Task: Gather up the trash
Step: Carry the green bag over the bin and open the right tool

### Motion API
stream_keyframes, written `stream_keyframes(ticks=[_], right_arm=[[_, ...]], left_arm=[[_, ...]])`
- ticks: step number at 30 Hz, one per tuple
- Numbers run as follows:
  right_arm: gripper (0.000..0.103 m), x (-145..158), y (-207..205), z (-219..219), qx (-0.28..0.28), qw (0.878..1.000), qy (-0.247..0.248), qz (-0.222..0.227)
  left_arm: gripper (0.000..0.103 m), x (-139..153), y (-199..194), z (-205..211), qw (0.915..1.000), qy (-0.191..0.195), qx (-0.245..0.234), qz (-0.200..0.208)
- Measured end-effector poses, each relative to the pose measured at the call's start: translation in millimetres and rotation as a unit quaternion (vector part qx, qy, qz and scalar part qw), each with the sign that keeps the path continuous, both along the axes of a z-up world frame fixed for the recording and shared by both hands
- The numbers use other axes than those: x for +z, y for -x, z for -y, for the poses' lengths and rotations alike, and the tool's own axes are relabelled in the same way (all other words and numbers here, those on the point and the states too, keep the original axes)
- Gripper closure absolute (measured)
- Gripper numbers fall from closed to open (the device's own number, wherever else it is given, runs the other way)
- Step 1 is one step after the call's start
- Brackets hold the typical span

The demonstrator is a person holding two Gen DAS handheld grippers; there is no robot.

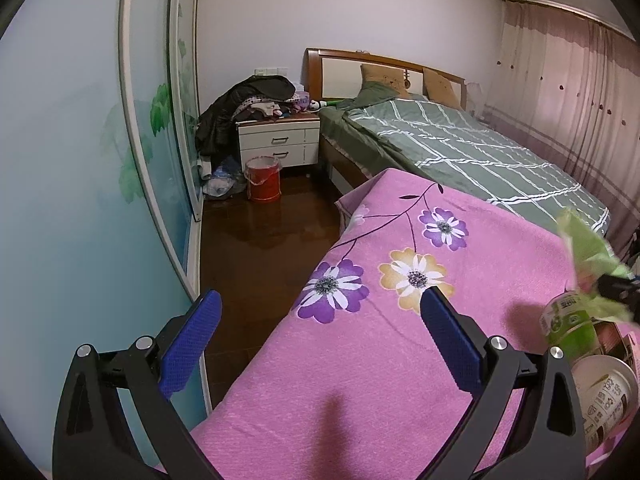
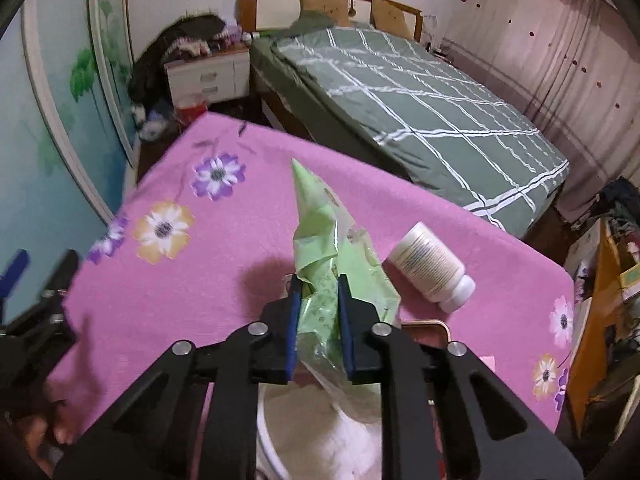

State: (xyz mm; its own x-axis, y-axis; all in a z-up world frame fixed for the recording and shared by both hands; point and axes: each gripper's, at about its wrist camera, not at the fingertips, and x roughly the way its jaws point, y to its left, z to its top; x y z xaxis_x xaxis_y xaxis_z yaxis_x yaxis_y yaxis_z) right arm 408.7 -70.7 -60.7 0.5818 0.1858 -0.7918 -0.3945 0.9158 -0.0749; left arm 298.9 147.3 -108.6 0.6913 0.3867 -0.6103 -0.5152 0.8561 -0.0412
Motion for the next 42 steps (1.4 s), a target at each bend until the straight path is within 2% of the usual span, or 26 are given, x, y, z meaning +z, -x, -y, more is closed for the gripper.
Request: stream_keyframes(ticks=[5,12,17,20,23,28,32,37,41,42], right_arm=[[0.088,28.3,28.5,20.9,0.009,0.998,-0.051,0.020],[0.088,44.7,77.1,74.1,-0.007,0.993,-0.112,0.039],[0.088,51.4,122.7,136.7,-0.060,0.987,-0.130,0.076],[0.088,47.6,150.2,189.6,-0.126,0.980,-0.117,0.103],[0.087,35.8,170.8,244.1,-0.199,0.968,-0.108,0.109],[0.087,-1.6,197.7,339.4,-0.325,0.937,-0.096,0.085],[0.087,-38.8,209.5,386.9,-0.381,0.919,-0.086,0.049],[0.085,-78.0,211.2,420.8,-0.420,0.903,-0.087,0.009],[0.080,-98.3,208.3,433.7,-0.437,0.896,-0.082,-0.009],[0.073,-101.3,208.5,434.7,-0.440,0.894,-0.081,-0.010]], left_arm=[[0.005,0.9,0.0,3.1,1.0000,-0.002,-0.007,0.000],[0.005,4.1,1.2,9.6,0.9996,0.003,-0.027,0.010],[0.005,5.6,0.8,14.3,0.9987,0.010,-0.047,0.017],[0.005,6.5,1.1,20.0,0.9976,0.014,-0.064,0.023],[0.005,7.9,1.0,25.1,0.9961,0.017,-0.082,0.028],[0.005,13.5,3.4,41.2,0.9928,0.002,-0.112,0.042],[0.005,16.2,4.9,54.4,0.9902,-0.021,-0.130,0.047],[0.005,16.6,5.7,62.0,0.9889,-0.032,-0.138,0.044],[0.005,16.0,5.5,63.3,0.9889,-0.030,-0.140,0.041],[0.005,16.1,4.9,63.0,0.9888,-0.029,-0.141,0.041]])
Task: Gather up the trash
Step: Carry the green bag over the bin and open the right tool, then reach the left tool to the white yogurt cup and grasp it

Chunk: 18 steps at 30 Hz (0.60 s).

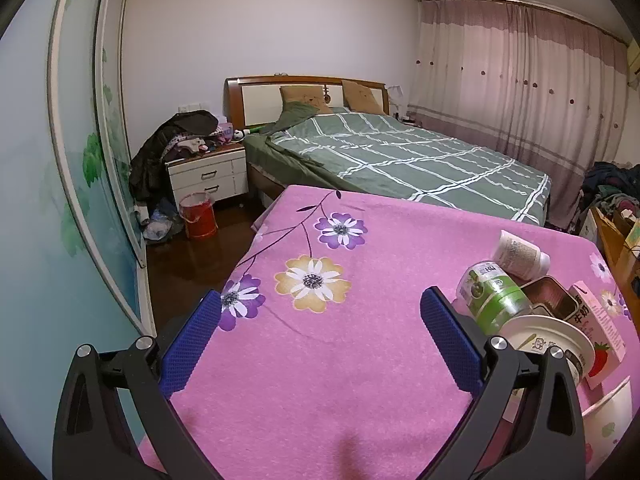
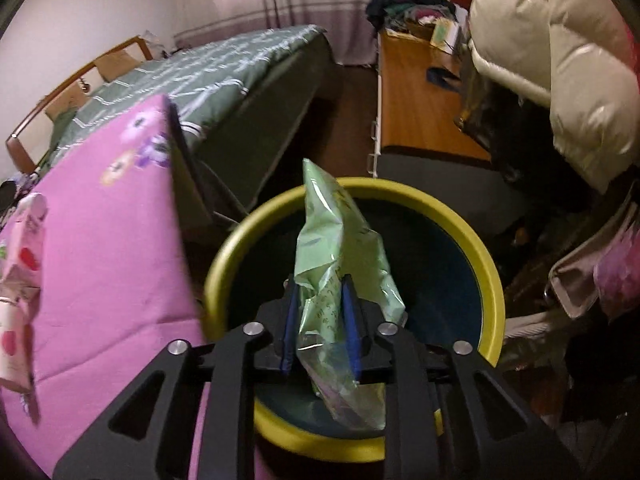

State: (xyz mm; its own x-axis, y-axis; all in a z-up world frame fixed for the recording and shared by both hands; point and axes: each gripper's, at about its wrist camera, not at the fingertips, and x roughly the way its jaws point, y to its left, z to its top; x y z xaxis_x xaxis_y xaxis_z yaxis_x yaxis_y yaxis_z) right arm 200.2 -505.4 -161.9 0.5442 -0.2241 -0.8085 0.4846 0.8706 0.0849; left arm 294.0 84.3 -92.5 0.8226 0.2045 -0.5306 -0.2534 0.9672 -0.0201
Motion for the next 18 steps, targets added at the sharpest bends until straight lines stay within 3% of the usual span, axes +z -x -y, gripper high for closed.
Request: stream_keyframes(ticks=[3,9,12,18], right_arm=[[0.063,-3.9,1.1,3.7,-0.008,1.000,0.004,-0.002],[0.062,12.4,-6.3,-8.6,0.004,1.000,-0.002,0.030],[0.056,23.3,-24.5,-33.0,0.033,0.998,-0.001,0.053],[0.056,35.0,-65.2,-84.4,0.091,0.993,0.003,0.078]], left_arm=[[0.005,0.3,-0.1,-0.4,1.0000,0.003,-0.002,-0.001],[0.005,0.3,-0.4,2.3,0.9999,0.005,-0.011,-0.002],[0.005,-0.5,-0.8,6.0,0.9998,0.006,-0.019,-0.003],[0.005,0.0,1.3,11.0,0.9985,0.025,-0.048,0.003]])
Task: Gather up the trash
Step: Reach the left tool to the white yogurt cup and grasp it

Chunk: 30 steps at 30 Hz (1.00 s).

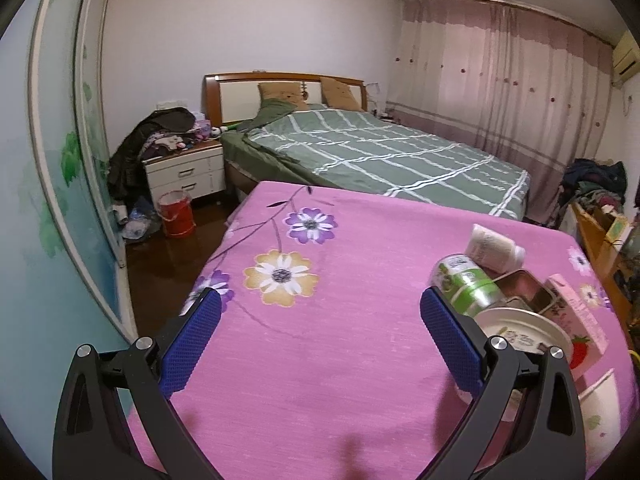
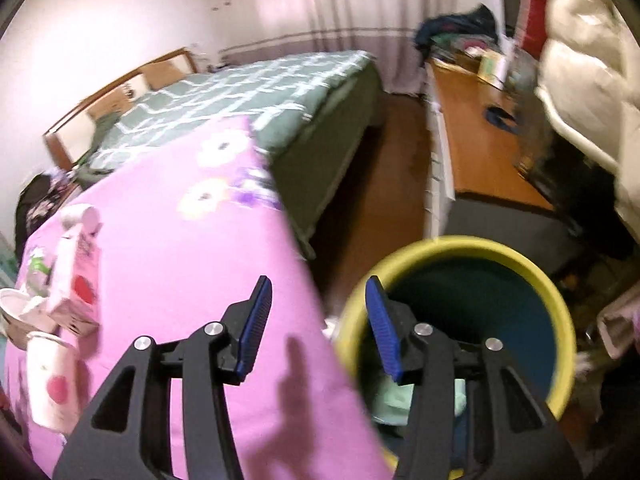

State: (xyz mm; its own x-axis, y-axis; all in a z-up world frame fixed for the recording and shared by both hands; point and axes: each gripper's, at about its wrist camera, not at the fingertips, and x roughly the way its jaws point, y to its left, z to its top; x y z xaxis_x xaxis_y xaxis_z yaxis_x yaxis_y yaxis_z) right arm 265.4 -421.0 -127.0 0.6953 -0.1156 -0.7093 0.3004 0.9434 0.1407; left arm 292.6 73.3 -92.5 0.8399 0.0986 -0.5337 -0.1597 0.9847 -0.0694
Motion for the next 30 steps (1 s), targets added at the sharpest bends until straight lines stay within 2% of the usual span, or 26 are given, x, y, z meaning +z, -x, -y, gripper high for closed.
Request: stream_keyframes(ticks=[2,5,8,11,12,15,19,22,26,30], right_arm=[[0.056,2.6,-9.6,-15.3,0.013,1.000,0.003,0.009],[0.056,0.7,-16.2,-31.1,0.025,1.000,0.011,0.015],[0.056,-5.1,-18.3,-37.7,0.035,0.999,0.013,0.003],[0.054,-3.4,-16.4,-36.7,0.030,0.999,0.010,0.010],[0.053,-4.1,-17.0,-36.3,0.030,0.999,0.009,0.010],[0.053,-4.2,-16.5,-34.6,0.032,0.999,0.011,0.012],[0.051,-4.0,-14.8,-32.6,0.036,0.999,0.009,0.016],[0.049,-3.6,-13.2,-31.6,0.037,0.999,0.002,0.019],[0.049,-2.9,-12.4,-32.3,0.041,0.999,-0.001,0.023],[0.048,-1.9,-12.3,-34.3,0.045,0.999,0.000,0.025]], left_arm=[[0.005,1.8,2.0,0.1,0.9997,0.016,-0.019,0.006],[0.005,7.5,8.6,5.7,0.9946,0.059,-0.082,0.028],[0.005,10.5,11.8,17.8,0.9890,0.062,-0.129,0.038],[0.005,11.2,13.1,34.9,0.9776,0.070,-0.195,0.035],[0.005,9.8,13.1,43.1,0.9731,0.066,-0.218,0.031],[0.005,4.8,10.9,62.8,0.9667,0.038,-0.253,0.016],[0.005,-10.7,3.0,88.2,0.9592,0.003,-0.282,-0.020],[0.005,-23.7,-2.2,99.6,0.9503,-0.006,-0.307,-0.054],[0.005,-26.6,0.3,103.1,0.9424,-0.009,-0.329,-0.057],[0.005,-29.8,-2.6,101.9,0.9391,-0.007,-0.336,-0.070]])
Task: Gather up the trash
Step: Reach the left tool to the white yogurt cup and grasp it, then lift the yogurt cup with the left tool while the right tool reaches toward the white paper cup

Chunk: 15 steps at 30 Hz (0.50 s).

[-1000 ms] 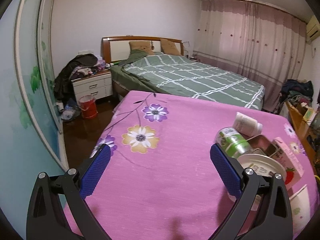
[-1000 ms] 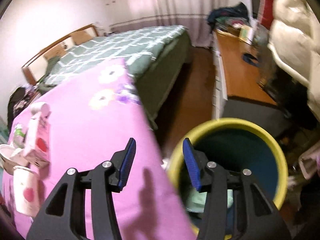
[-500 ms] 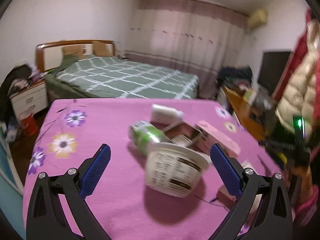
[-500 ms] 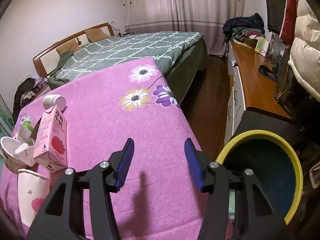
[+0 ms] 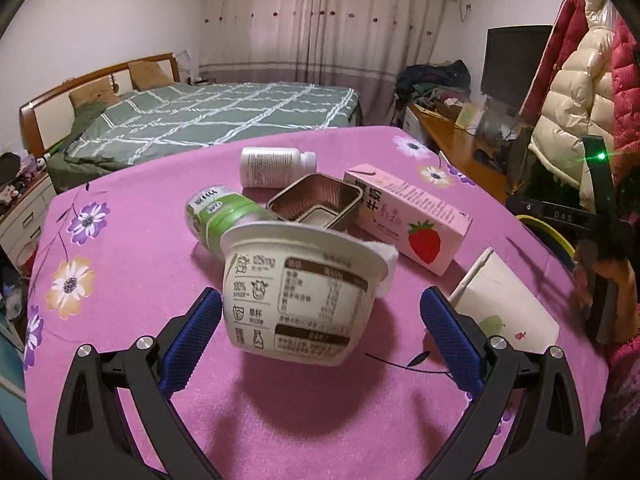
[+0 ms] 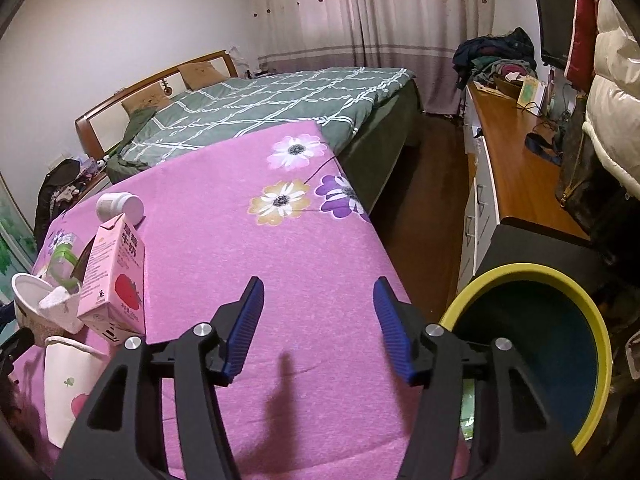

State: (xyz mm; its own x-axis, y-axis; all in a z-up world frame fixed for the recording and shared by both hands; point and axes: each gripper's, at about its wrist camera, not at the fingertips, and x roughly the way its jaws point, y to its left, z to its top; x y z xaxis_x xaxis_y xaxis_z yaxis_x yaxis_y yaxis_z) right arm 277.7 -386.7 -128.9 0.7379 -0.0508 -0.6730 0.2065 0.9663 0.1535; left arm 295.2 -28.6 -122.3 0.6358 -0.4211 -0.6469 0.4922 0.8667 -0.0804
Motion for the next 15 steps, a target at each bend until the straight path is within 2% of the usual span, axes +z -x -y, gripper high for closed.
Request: stream_keyframes(ticks=[7,11,15], right_arm=[[0.047,0.2,-0.1,-0.6,0.001,1.000,-0.002,0.000],[0.047,-0.1,-0.6,-0.5,0.001,1.000,-0.002,-0.002],[0.047,-0.7,-1.3,0.1,0.003,1.000,-0.005,-0.003]], left_arm=[[0.006,-7.0,-9.8,-0.8,0.9997,-0.011,0.006,-0.021],[0.023,-13.2,-16.5,-0.4,0.9988,-0.022,0.017,-0.040],[0.024,-12.5,-14.8,0.3,0.9985,-0.037,0.030,-0.026]])
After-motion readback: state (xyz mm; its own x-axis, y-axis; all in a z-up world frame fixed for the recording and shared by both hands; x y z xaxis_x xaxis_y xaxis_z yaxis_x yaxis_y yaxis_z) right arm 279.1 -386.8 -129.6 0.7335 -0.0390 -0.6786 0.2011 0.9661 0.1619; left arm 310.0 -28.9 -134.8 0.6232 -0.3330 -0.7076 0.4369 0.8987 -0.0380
